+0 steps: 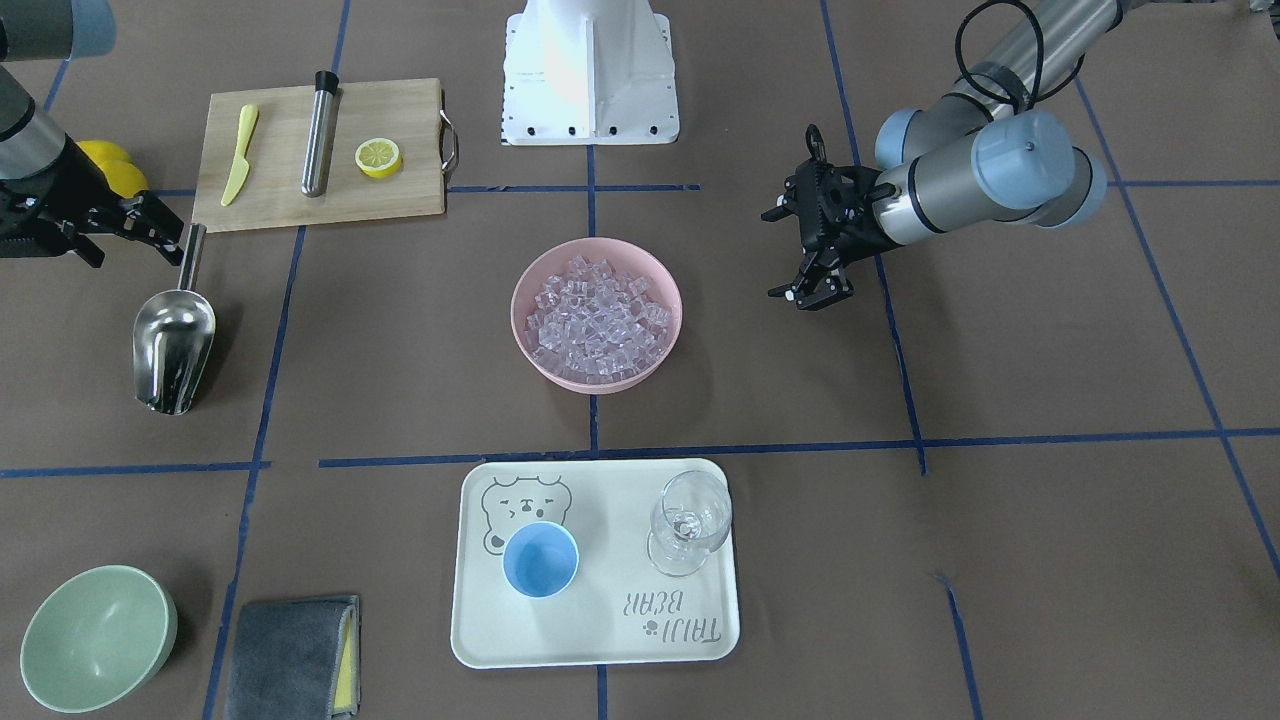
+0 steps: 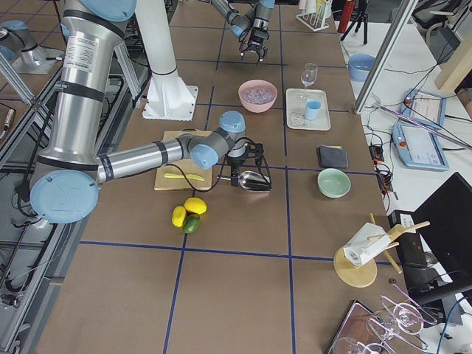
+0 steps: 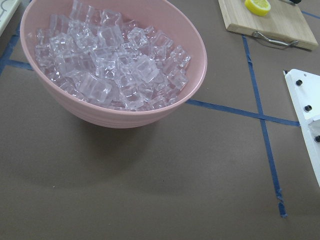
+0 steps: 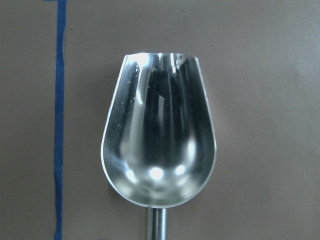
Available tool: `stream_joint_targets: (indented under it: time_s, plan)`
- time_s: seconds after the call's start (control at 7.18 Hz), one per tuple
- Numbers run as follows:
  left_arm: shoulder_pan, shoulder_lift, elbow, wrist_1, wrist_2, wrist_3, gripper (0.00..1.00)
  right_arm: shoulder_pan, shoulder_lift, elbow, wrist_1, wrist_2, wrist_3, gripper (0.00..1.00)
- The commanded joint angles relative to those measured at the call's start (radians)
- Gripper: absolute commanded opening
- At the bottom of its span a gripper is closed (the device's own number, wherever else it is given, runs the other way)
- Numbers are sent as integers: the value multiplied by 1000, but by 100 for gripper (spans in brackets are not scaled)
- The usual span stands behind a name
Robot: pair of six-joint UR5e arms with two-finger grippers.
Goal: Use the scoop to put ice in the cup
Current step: 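Move the left gripper toward the pink bowl while the right gripper reaches the scoop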
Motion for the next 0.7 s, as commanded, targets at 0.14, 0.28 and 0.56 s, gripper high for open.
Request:
stream_joint_targets:
  time_s: [0.14, 0.28, 0.56]
  plan:
    - [6, -10, 33, -7, 6, 3, 100, -78, 13, -44, 18, -26, 25, 100]
    - [6, -10, 35, -9, 6, 3, 100, -83, 13, -49, 18, -23, 25, 99]
    - [6, -10, 36, -10, 6, 6, 100, -107, 13, -76, 16, -25, 26, 90]
